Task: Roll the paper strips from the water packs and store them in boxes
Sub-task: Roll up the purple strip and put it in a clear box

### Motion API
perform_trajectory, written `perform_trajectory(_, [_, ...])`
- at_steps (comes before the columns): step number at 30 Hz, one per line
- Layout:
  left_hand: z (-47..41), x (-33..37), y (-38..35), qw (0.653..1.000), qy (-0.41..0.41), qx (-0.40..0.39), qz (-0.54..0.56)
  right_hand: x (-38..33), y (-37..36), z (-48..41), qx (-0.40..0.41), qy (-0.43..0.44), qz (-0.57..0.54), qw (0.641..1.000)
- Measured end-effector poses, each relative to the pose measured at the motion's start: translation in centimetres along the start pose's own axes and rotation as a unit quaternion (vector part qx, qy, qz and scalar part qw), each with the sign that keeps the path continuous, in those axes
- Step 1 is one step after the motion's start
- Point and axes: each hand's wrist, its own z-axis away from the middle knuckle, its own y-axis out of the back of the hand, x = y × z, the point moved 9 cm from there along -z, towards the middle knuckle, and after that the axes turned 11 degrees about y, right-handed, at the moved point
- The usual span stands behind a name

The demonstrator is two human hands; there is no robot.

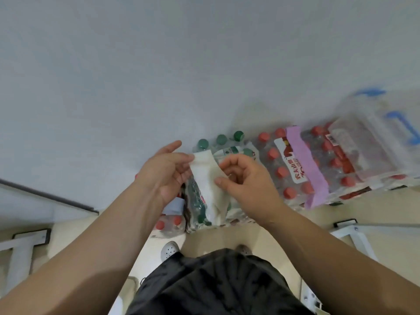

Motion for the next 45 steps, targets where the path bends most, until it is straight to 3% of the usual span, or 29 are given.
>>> perform_trajectory(6, [0.7,-4.2,-9.4,1.0,-0.008,-0.018,0.008,4.3,9.5,3.1,0.055,-0.036,-0.057,0.996])
perform_trajectory(14, [-2.4,-9.0,-16.2,0.994,-0.038,0.071,-0.074,9.8,16.3,5.8,-0.079,-0.056,0.006,0.995])
perform_trajectory(19, [-6.0,-8.4,-20.1,0.966,-0.097,0.139,-0.197,12.8,19.8,4.3,-0.044,-0.074,0.033,0.996])
perform_trajectory(23, [-9.5,-7.0,-22.5,0.928,-0.148,0.163,-0.3,14.5,20.4,1.9,-0.113,-0.062,0.172,0.977])
perform_trajectory(26, [-12.1,-7.1,-23.1,0.883,-0.145,0.167,-0.415,14.4,19.7,0.5,-0.197,-0.002,0.353,0.915])
perform_trajectory(29, [-13.4,-7.0,-23.7,0.775,-0.162,0.177,-0.585,13.6,18.9,0.0,-0.233,0.039,0.466,0.853])
perform_trajectory(31, [-13.3,-6.7,-24.2,0.687,-0.181,0.194,-0.676,12.9,19.2,-0.4,-0.202,0.06,0.48,0.852])
perform_trajectory(33, [-13.1,-6.5,-23.8,0.648,-0.183,0.208,-0.71,12.4,19.5,-0.9,-0.166,0.08,0.478,0.859])
perform_trajectory(35, [-12.6,-6.3,-23.2,0.654,-0.191,0.207,-0.702,12.1,19.6,-1.6,-0.143,0.088,0.461,0.871])
perform_trajectory(37, [-11.3,-5.6,-22.4,0.685,-0.219,0.199,-0.665,11.5,19.0,-2.5,-0.137,0.09,0.431,0.887])
perform_trajectory(42, [-5.7,-2.0,-16.9,0.732,-0.293,0.218,-0.575,8.2,12.6,-4.7,-0.205,0.118,0.357,0.904])
perform_trajectory(45, [-2.8,0.3,-10.1,0.734,-0.297,0.276,-0.545,5.5,7.7,-5.4,-0.231,0.147,0.34,0.9])
